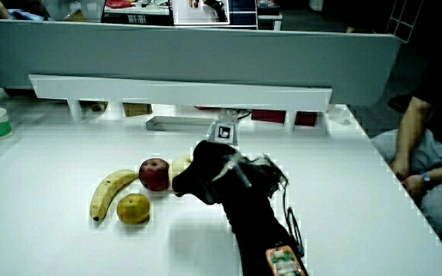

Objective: Place pear no leg

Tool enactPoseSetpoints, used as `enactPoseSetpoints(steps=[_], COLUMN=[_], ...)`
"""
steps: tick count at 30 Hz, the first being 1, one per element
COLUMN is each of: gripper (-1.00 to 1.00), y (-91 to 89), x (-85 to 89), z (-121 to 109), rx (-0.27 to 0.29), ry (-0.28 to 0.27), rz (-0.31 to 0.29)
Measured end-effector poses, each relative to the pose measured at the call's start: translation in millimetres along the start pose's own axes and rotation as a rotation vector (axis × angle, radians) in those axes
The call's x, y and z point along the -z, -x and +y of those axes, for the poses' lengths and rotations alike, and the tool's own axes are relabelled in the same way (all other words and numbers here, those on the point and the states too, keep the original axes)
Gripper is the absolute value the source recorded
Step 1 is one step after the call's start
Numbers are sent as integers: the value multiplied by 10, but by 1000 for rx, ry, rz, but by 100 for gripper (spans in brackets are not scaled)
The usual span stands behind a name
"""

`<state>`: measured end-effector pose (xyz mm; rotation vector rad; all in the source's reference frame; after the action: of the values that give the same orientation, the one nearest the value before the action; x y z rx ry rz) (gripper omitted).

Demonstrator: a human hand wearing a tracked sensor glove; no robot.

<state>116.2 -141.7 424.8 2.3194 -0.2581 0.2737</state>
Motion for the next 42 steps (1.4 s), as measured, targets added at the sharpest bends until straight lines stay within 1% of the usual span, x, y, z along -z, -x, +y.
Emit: enactPoseSetpoints(steps=[1,2,3,4,5,6,7,8,10,11,12,13,15,16,19,21,22,23,25,26,27,28,30,31,32,35,36,38,40,41,42], gripper=[0,0,0,0,0,0,0,0,0,0,0,0,0,0,0,0,0,0,0,0,0,0,0,0,-6,-22,-28,-39,-50,-56,-61], y=[26,7,8,5,13,-2,5,-1,7,20,34,41,62,49,56,20,8,10,-44,-27,-1,8,-5,-10,-12,-27,-43,-56,-76,-86,-65], x=[5,43,61,86,108,152,186,220,283,309,344,368,405,444,475,514,524,530,572,545,540,542,541,545,544,557,576,595,596,592,572], z=[4,60,79,102,118,159,169,200,239,256,270,280,292,332,343,369,374,376,424,386,383,396,414,415,406,415,433,445,437,432,401], rx=[-5,16,25,30,20,34,27,41,30,39,38,36,45,55,52,81,83,82,137,104,101,105,124,118,110,110,129,109,104,109,86], ry=[-1,7,-3,-1,-12,-11,7,4,6,-7,16,18,17,33,52,60,57,60,57,44,46,61,77,93,91,121,112,129,133,127,147], rz=[18,17,18,28,31,34,48,41,61,44,50,57,46,36,43,36,41,34,14,68,30,19,37,47,54,92,74,85,94,100,116])
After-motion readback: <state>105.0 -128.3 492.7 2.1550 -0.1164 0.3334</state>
